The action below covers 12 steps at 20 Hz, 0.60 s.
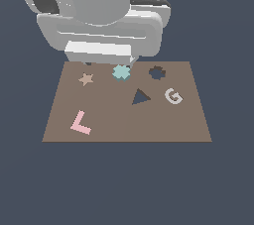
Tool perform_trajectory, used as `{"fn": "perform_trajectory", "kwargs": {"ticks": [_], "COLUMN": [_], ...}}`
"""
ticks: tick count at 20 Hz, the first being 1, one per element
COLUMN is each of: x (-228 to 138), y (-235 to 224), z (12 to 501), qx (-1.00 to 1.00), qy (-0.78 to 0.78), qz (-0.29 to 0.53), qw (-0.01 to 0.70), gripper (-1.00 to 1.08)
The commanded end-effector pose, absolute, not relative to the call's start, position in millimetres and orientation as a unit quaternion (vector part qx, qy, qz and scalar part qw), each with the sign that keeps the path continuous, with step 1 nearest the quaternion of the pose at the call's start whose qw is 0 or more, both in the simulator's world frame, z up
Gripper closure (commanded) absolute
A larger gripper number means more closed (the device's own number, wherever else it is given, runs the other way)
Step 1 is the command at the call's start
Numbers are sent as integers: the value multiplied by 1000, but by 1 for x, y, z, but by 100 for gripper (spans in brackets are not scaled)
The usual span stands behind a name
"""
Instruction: Insert a designated object into the corresponding slot on a board.
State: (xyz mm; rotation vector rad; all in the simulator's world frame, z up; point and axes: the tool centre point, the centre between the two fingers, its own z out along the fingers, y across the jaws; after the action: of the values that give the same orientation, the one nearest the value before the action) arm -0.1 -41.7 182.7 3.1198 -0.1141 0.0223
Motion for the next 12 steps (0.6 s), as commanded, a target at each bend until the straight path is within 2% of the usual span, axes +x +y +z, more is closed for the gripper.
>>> {"fn": "perform_trajectory", "kwargs": {"ticks": [1,12], "x": [0,-11], "y": [-42,-43], "z": [183,167], "qx": [999,997], "qy": [-37,-81], "qz": [7,6], "qw": [10,9], "gripper": [-92,-92]}}
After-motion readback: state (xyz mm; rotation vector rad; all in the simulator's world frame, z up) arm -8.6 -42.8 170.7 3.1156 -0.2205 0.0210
